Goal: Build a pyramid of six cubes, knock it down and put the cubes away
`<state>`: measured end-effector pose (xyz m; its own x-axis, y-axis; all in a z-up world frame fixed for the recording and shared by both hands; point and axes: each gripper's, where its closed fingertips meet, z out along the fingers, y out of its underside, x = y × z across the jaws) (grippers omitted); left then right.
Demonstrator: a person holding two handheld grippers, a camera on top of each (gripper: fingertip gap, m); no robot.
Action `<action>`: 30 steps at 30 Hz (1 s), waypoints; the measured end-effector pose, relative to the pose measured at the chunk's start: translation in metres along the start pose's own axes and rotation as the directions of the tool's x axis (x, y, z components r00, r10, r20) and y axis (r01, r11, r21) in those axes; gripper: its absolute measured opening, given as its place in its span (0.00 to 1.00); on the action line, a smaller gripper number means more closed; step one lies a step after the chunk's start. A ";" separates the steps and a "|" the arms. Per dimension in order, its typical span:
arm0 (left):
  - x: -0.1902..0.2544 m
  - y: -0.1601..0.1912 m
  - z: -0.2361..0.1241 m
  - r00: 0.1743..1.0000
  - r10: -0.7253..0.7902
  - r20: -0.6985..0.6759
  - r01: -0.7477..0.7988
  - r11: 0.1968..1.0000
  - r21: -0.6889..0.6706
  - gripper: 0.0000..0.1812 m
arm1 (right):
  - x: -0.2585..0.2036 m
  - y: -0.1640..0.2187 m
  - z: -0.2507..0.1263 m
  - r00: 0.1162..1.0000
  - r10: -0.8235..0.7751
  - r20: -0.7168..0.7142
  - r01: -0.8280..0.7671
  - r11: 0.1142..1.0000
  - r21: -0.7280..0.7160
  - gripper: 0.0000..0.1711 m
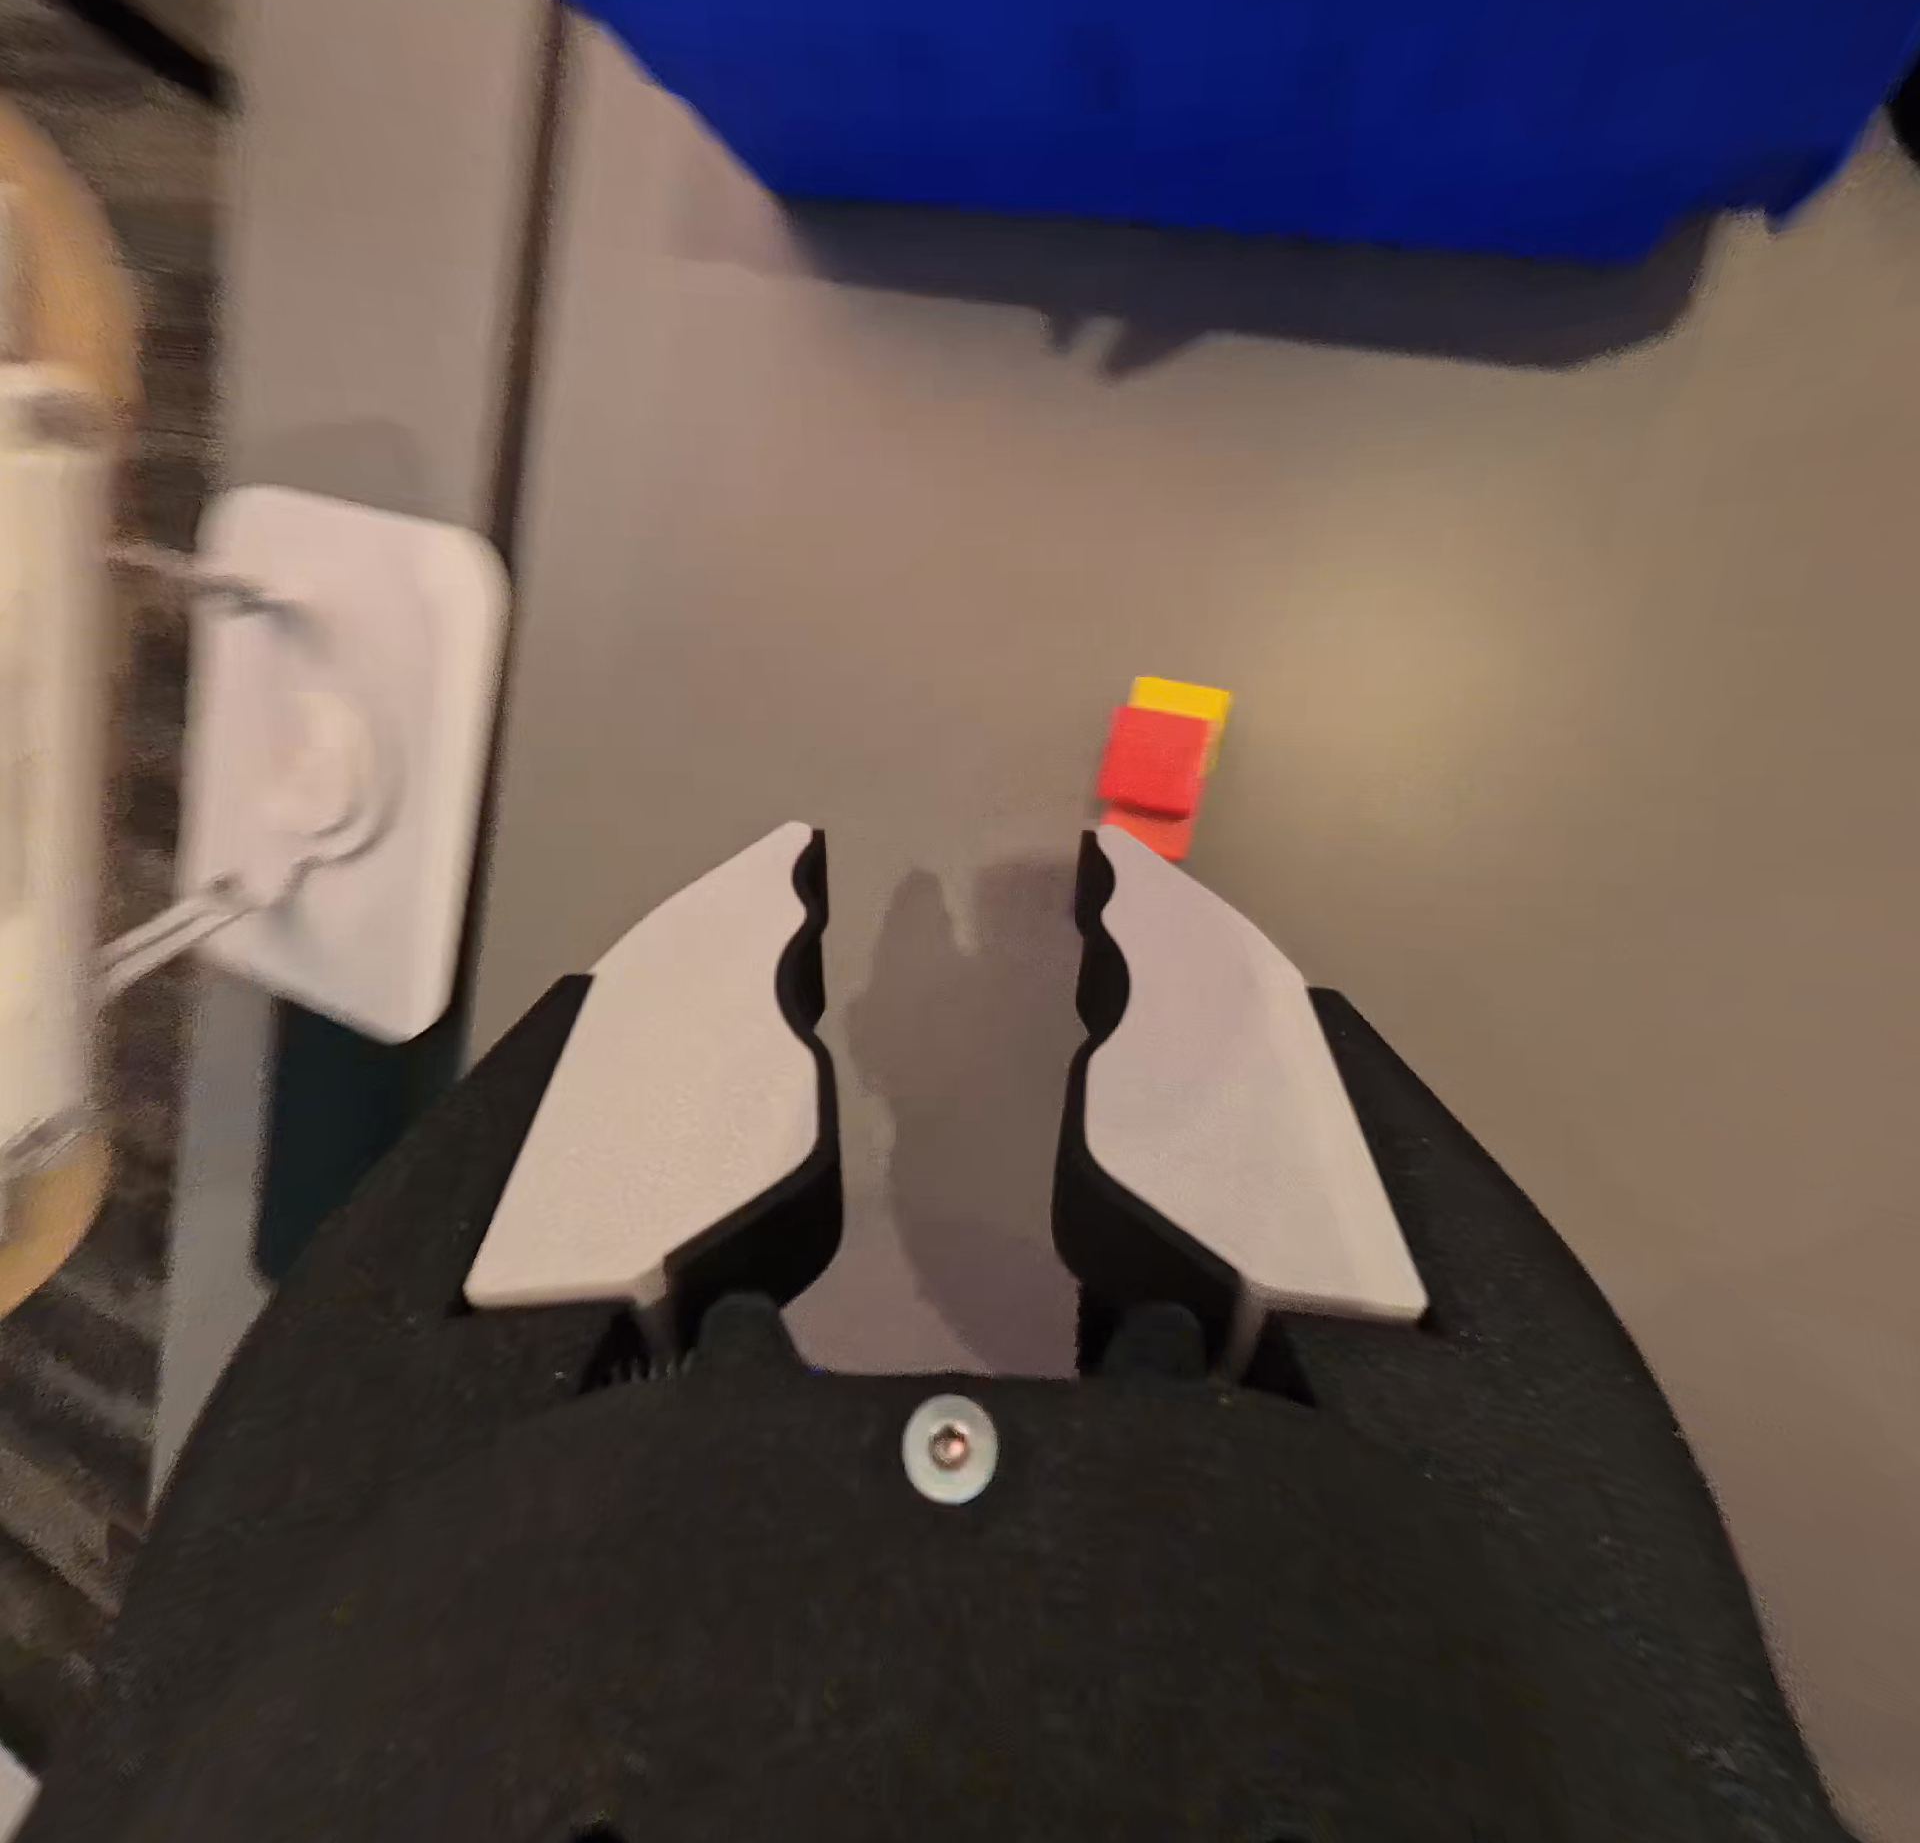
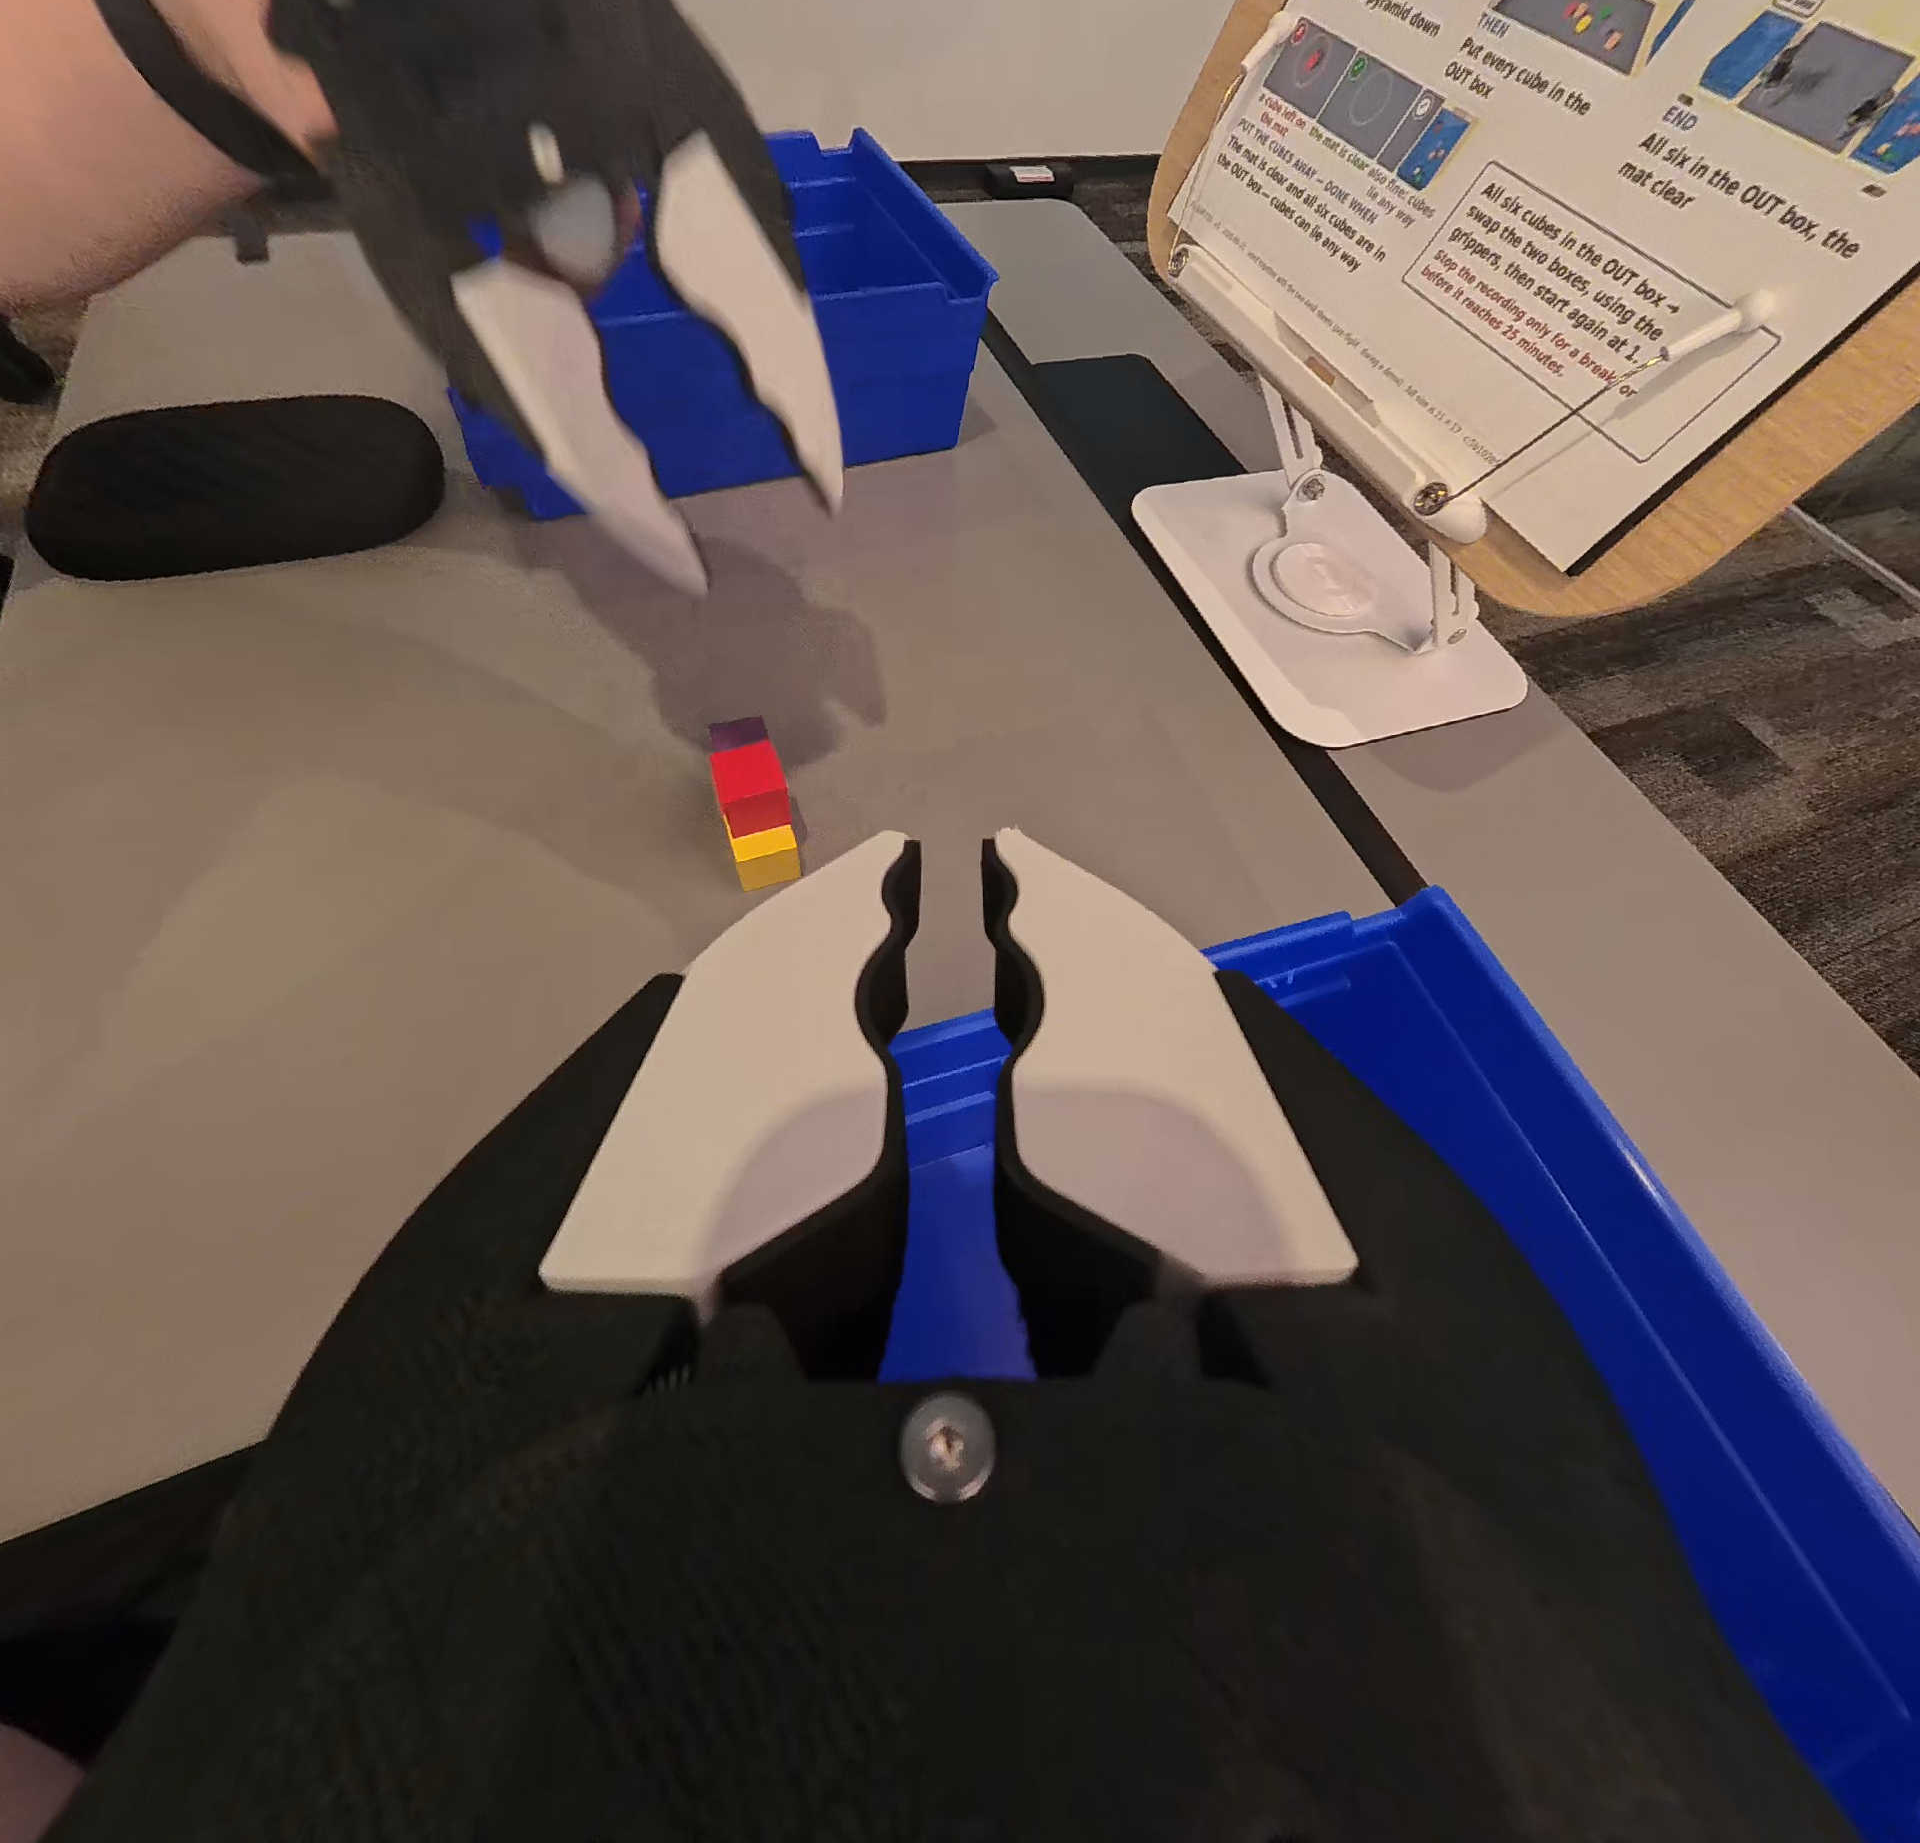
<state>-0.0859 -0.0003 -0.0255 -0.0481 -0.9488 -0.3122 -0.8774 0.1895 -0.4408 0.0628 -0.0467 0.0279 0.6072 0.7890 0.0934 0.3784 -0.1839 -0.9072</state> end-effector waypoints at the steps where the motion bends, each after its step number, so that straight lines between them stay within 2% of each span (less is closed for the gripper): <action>1: -0.016 0.004 -0.022 0.997 -0.039 0.064 0.036 0.998 0.044 0.27 | 0.000 -0.001 -0.001 1.000 0.001 -0.001 -0.001 1.000 0.006 0.07; 3: -0.055 0.032 -0.070 0.966 -0.158 0.205 0.137 0.984 0.113 0.27 | 0.002 0.001 -0.005 1.000 0.004 -0.010 -0.004 1.000 0.008 0.07; 5: -0.093 0.090 -0.106 0.896 -0.281 0.345 0.259 0.960 0.109 0.25 | 0.004 0.002 -0.011 1.000 0.017 -0.017 -0.017 1.000 0.024 0.07; 7: -0.111 0.162 -0.115 0.840 -0.399 0.366 0.418 0.908 0.032 0.22 | 0.006 -0.001 -0.016 0.999 0.037 -0.020 -0.036 0.998 0.057 0.07; 8: -0.114 0.197 -0.111 0.793 -0.501 0.346 0.538 0.843 -0.013 0.23 | 0.008 -0.003 -0.017 0.999 0.045 -0.024 -0.043 0.997 0.068 0.07; 10: -0.113 0.261 -0.094 0.642 -0.688 0.338 0.756 0.642 -0.127 0.23 | 0.007 -0.002 -0.016 0.999 0.049 -0.013 -0.048 0.997 0.063 0.07; 11: -0.112 0.286 -0.086 0.571 -0.735 0.365 0.817 0.553 -0.163 0.23 | 0.006 -0.001 -0.015 0.999 0.042 -0.014 -0.042 0.998 0.051 0.07; 12: -0.107 0.300 -0.076 0.536 -0.766 0.355 0.843 0.502 -0.192 0.18 | 0.006 0.000 -0.015 0.999 0.033 -0.021 -0.032 0.999 0.038 0.07; 14: -0.104 0.321 -0.060 0.479 -0.791 0.381 0.878 0.423 -0.224 0.20 | 0.004 0.000 -0.015 0.999 0.022 -0.026 -0.022 0.999 0.029 0.07; 17: -0.107 0.356 -0.053 0.407 -0.752 0.519 0.912 0.299 -0.282 0.31 | 0.002 -0.003 -0.016 1.000 0.021 -0.022 -0.020 0.999 0.040 0.07; 19: -0.106 0.365 -0.045 0.370 -0.765 0.527 0.924 0.244 -0.295 0.31 | 0.002 -0.001 -0.016 1.000 0.025 -0.019 -0.025 0.999 0.033 0.07; 23: -0.112 0.371 -0.030 0.248 -0.822 0.513 0.962 0.146 -0.231 0.32 | 0.004 0.005 -0.012 0.999 0.035 -0.016 -0.035 0.999 0.004 0.07; 26: -0.115 0.376 -0.025 0.217 -0.826 0.521 0.969 0.118 -0.217 0.29 | 0.003 0.008 -0.009 0.999 0.034 -0.013 -0.034 0.999 -0.011 0.07; 30: -0.114 0.383 -0.019 0.222 -0.812 0.539 0.965 0.105 -0.240 0.25 | 0.003 0.008 -0.008 0.999 0.030 -0.012 -0.030 0.999 -0.016 0.07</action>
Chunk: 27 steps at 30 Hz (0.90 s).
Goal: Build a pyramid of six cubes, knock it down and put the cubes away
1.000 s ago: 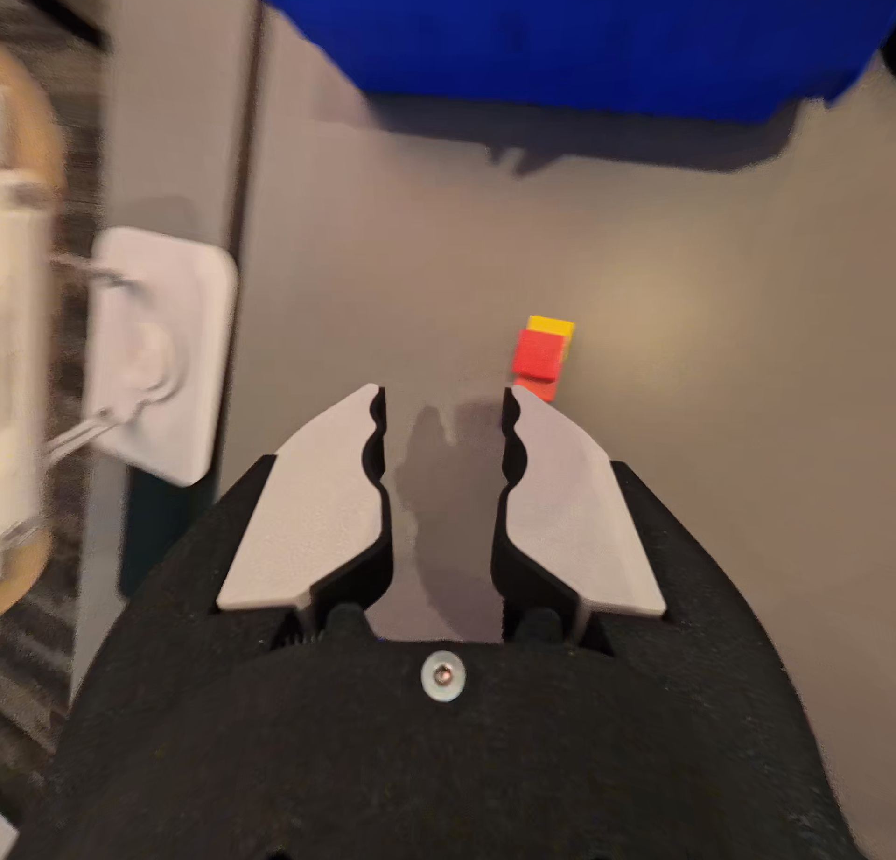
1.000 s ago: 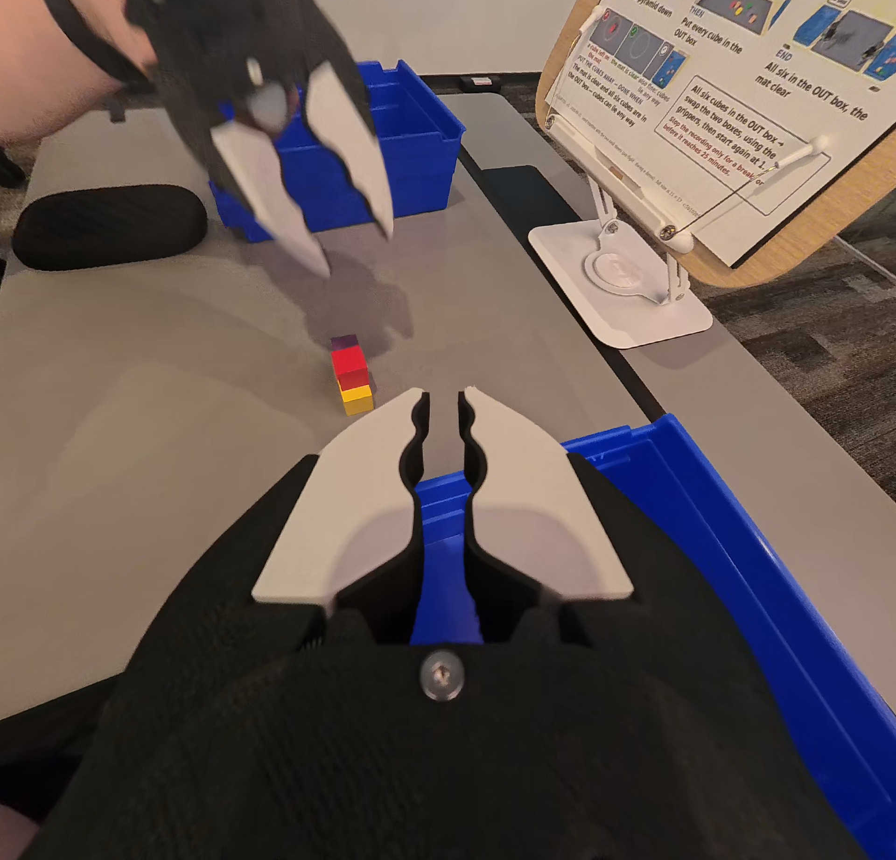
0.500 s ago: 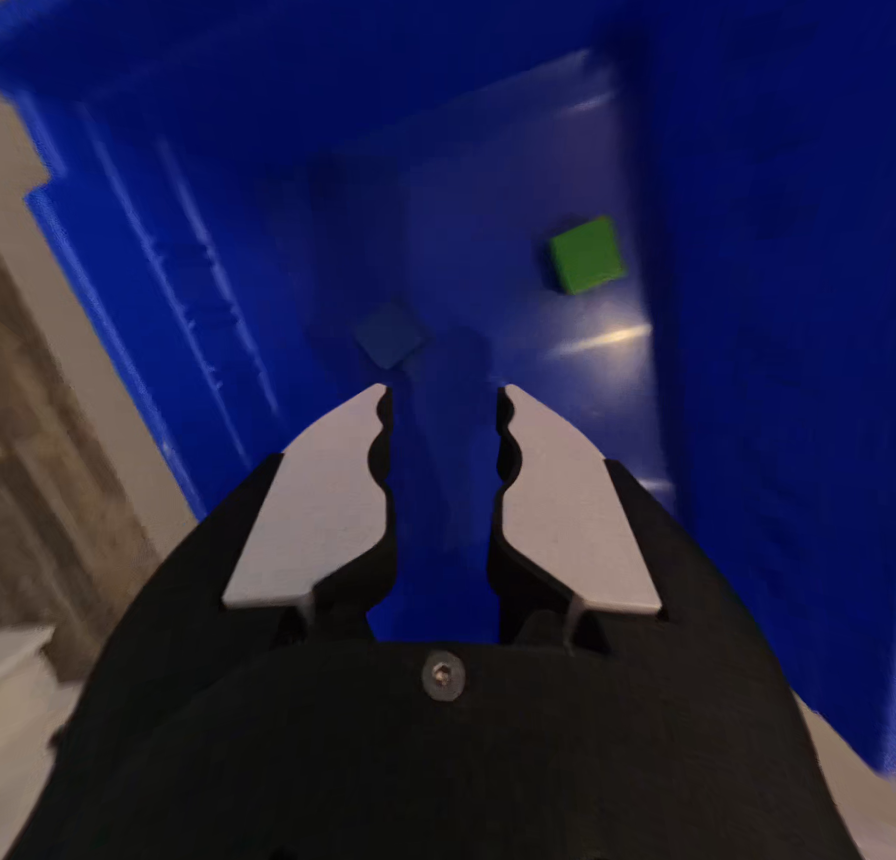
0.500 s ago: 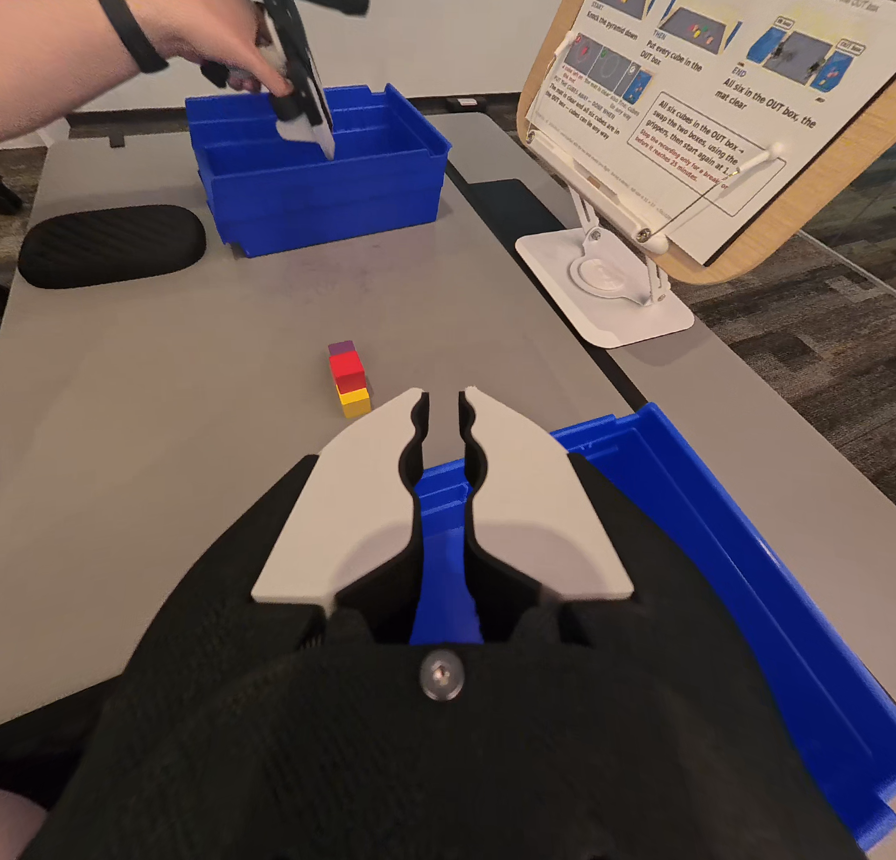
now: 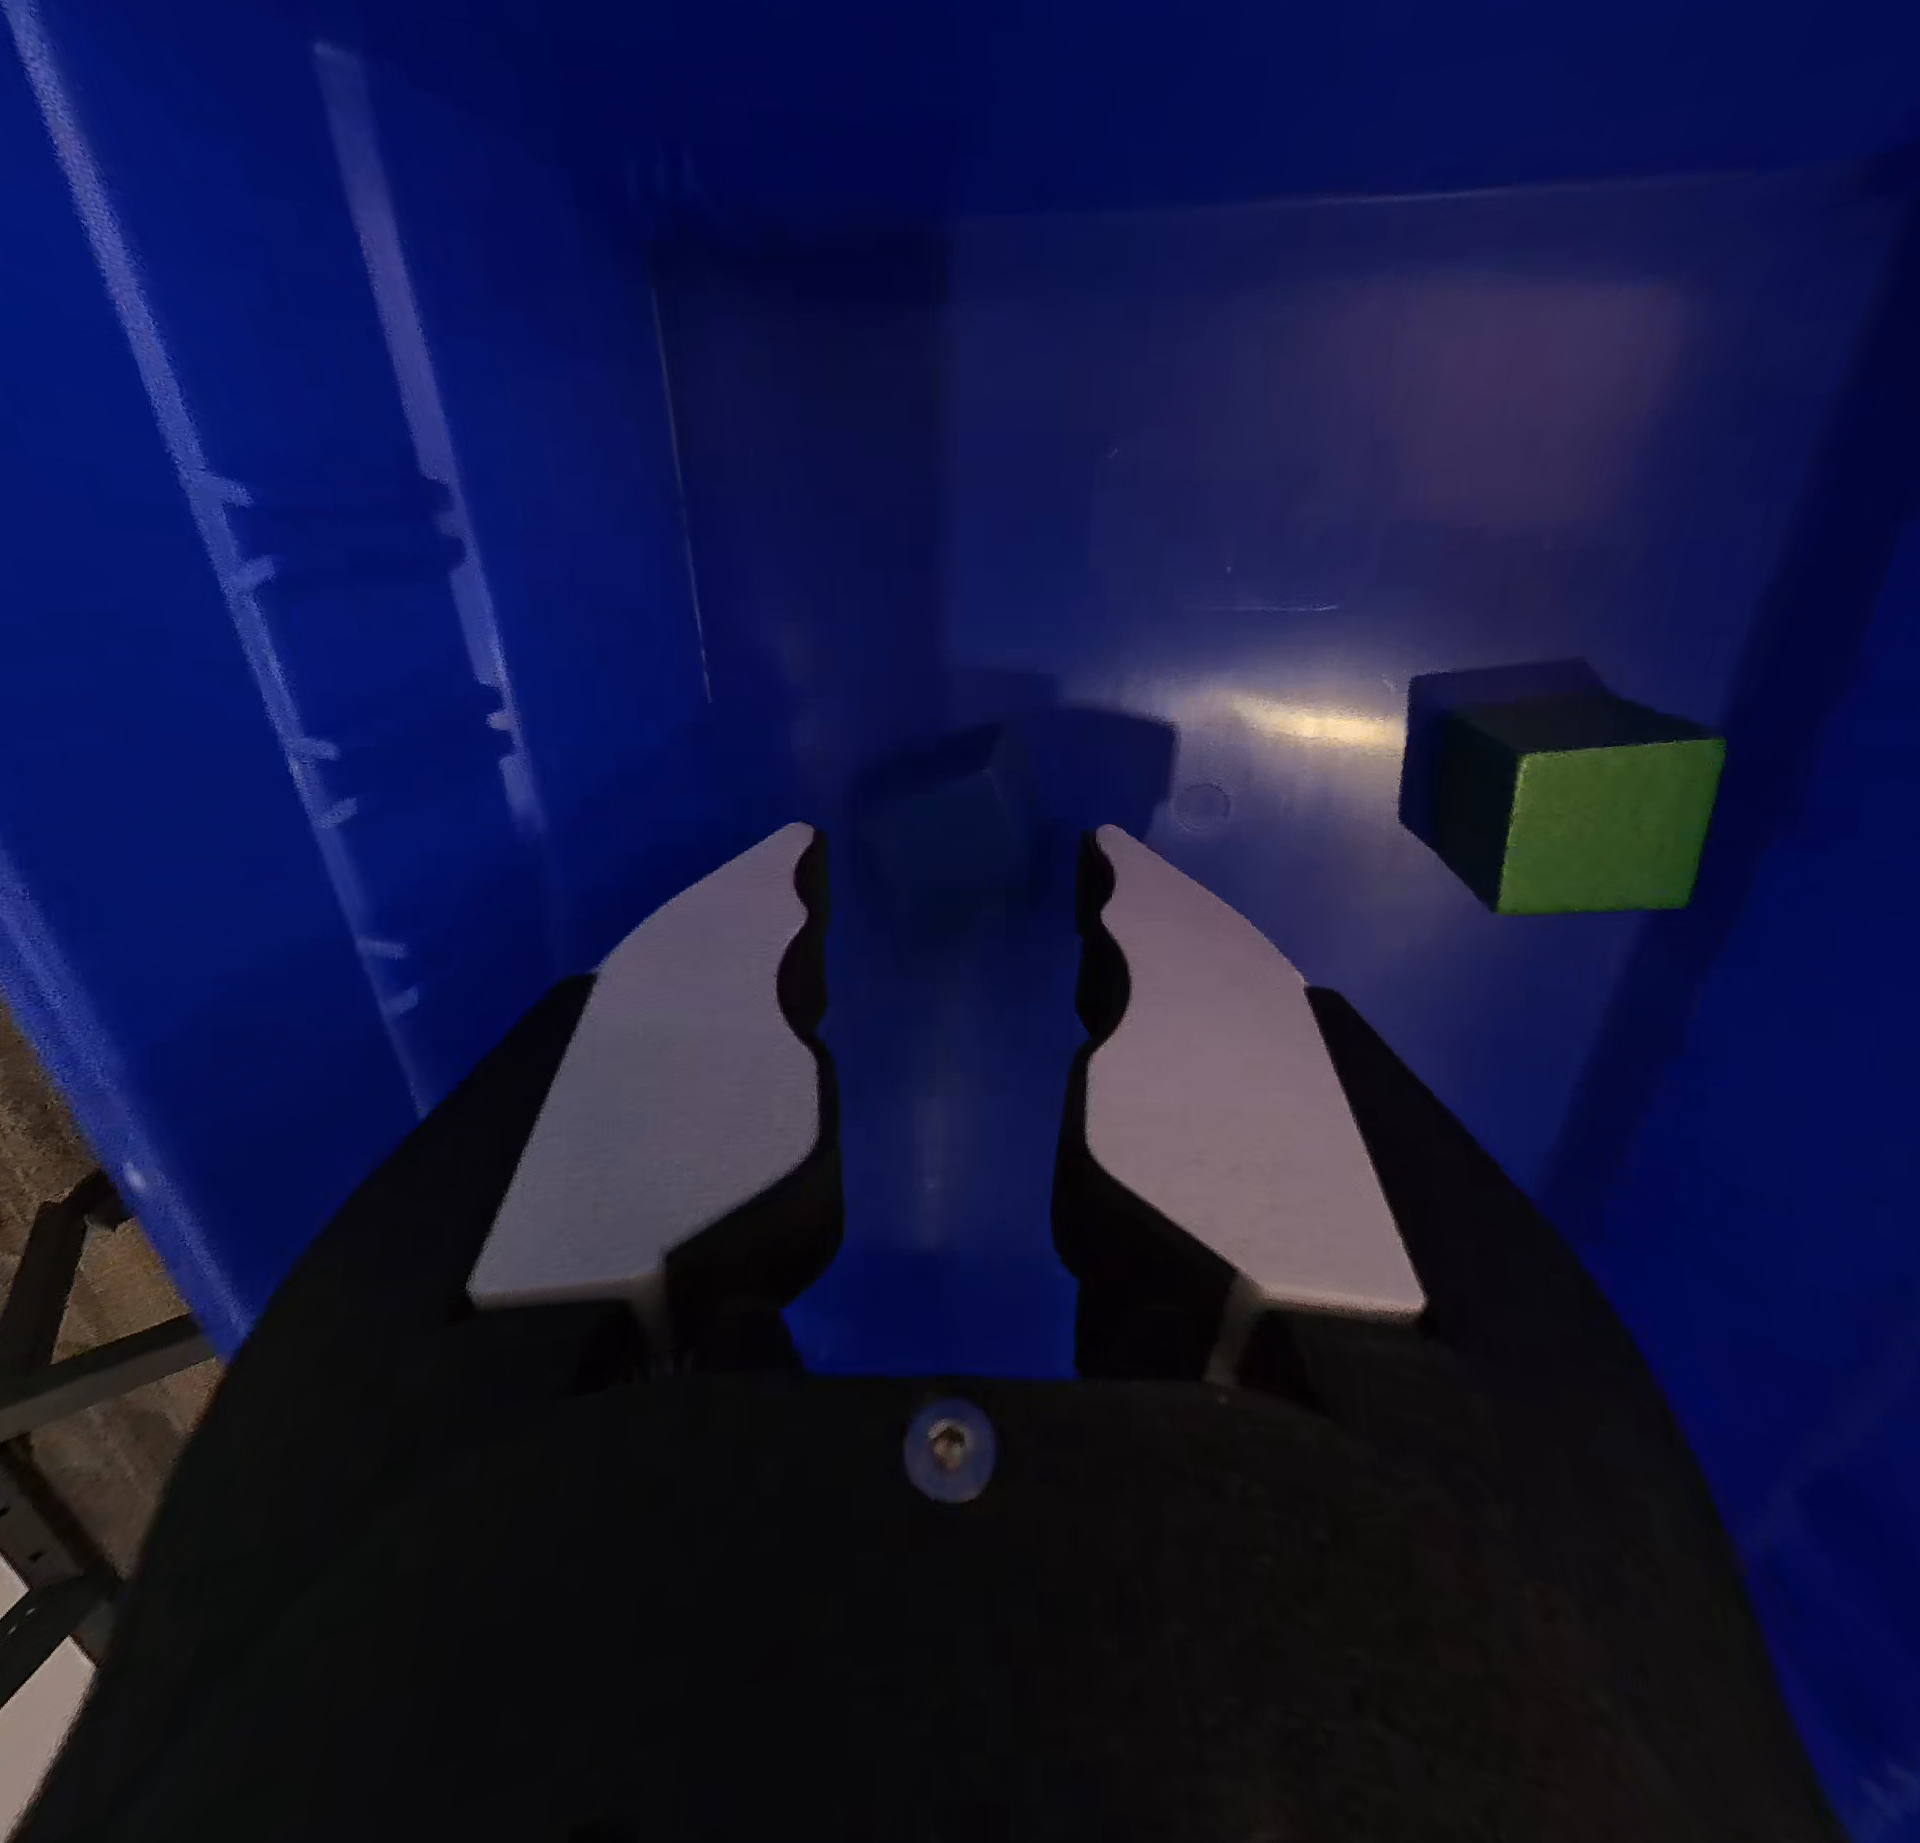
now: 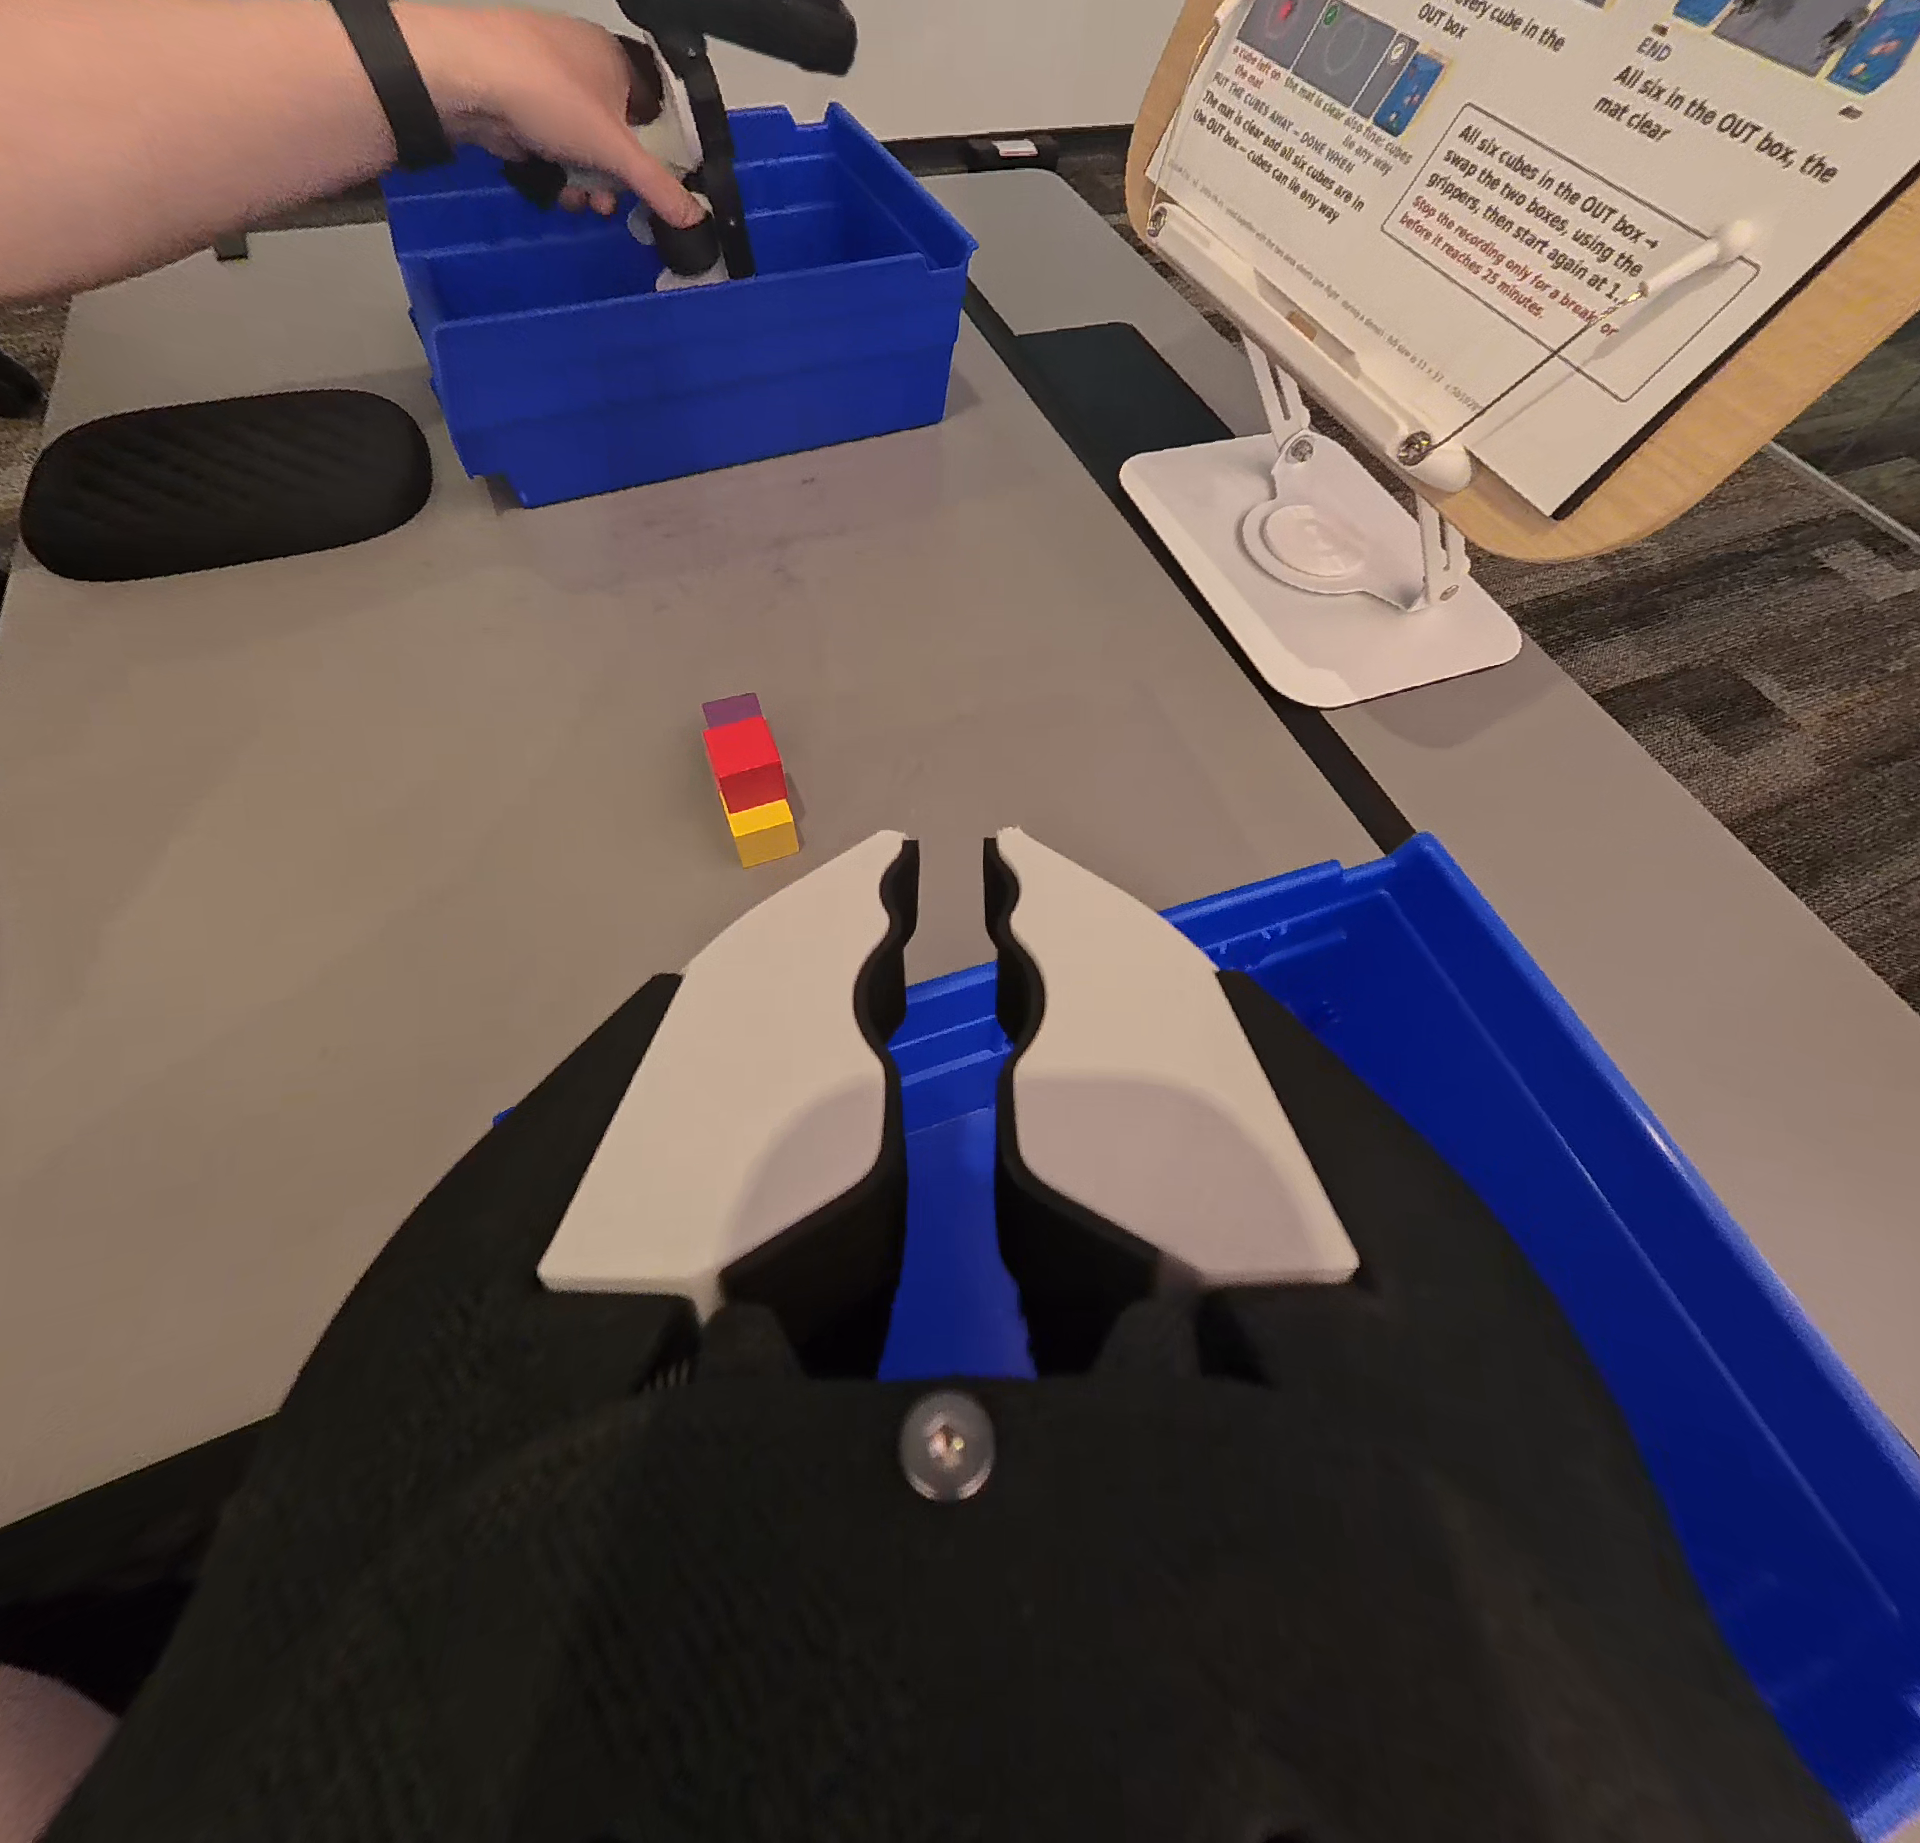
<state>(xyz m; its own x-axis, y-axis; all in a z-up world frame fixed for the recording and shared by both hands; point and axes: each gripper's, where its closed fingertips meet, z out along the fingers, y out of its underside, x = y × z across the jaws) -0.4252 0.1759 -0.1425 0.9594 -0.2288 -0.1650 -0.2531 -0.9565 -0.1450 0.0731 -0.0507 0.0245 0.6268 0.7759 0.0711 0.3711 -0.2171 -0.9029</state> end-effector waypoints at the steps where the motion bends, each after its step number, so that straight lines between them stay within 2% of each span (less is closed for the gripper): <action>1: 0.000 -0.001 0.002 1.000 0.005 0.000 -0.005 1.000 0.001 0.24 | 0.000 0.000 0.000 1.000 0.000 -0.001 0.000 1.000 -0.002 0.07; 2: -0.001 -0.002 0.003 1.000 0.013 0.007 -0.013 1.000 0.007 0.20 | 0.001 0.001 -0.001 1.000 0.000 -0.004 0.000 1.000 -0.007 0.07; 6: -0.007 -0.006 0.003 0.999 0.028 0.019 -0.028 0.999 0.042 0.18 | 0.002 0.003 -0.004 1.000 0.007 -0.010 -0.007 1.000 -0.003 0.07; 10: -0.012 -0.014 -0.023 0.997 0.068 0.030 -0.072 0.987 0.147 0.17 | 0.004 0.002 -0.007 1.000 0.011 -0.013 -0.011 1.000 0.009 0.07; 14: 0.006 -0.031 -0.088 0.995 0.100 0.001 -0.093 0.919 0.383 0.17 | 0.006 0.003 -0.007 1.000 0.014 -0.023 -0.014 1.000 0.007 0.07; 17: 0.058 -0.035 -0.160 0.968 0.252 0.003 -0.205 0.780 0.591 0.17 | 0.006 0.001 -0.006 1.000 0.014 -0.024 -0.014 1.000 0.012 0.07; 19: 0.125 -0.019 -0.194 0.875 0.483 -0.037 -0.338 0.664 0.667 0.17 | 0.005 0.001 -0.004 1.000 0.009 -0.023 -0.009 1.000 0.005 0.07; 21: 0.196 0.012 -0.204 0.695 0.716 -0.066 -0.486 0.534 0.692 0.17 | 0.002 0.000 -0.001 1.000 0.002 -0.016 -0.002 1.000 -0.006 0.07; 23: 0.251 0.042 -0.194 0.517 0.853 -0.069 -0.593 0.415 0.690 0.17 | 0.000 0.000 0.003 1.000 -0.007 -0.008 0.007 1.000 -0.018 0.07; 25: 0.290 0.071 -0.169 0.352 0.934 -0.057 -0.701 0.304 0.646 0.17 | -0.003 0.000 0.007 1.000 -0.015 0.003 0.015 0.999 -0.028 0.07; 27: 0.312 0.086 -0.140 0.239 0.971 0.014 -0.800 0.189 0.570 0.17 | -0.006 0.000 0.010 1.000 -0.022 0.013 0.022 0.999 -0.038 0.07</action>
<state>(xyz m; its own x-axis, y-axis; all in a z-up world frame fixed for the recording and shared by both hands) -0.1299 -0.0030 -0.0699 -0.0182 -0.9810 -0.1934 -0.8861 0.1055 -0.4514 0.0625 -0.0495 0.0202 0.6095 0.7882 0.0853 0.4108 -0.2220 -0.8843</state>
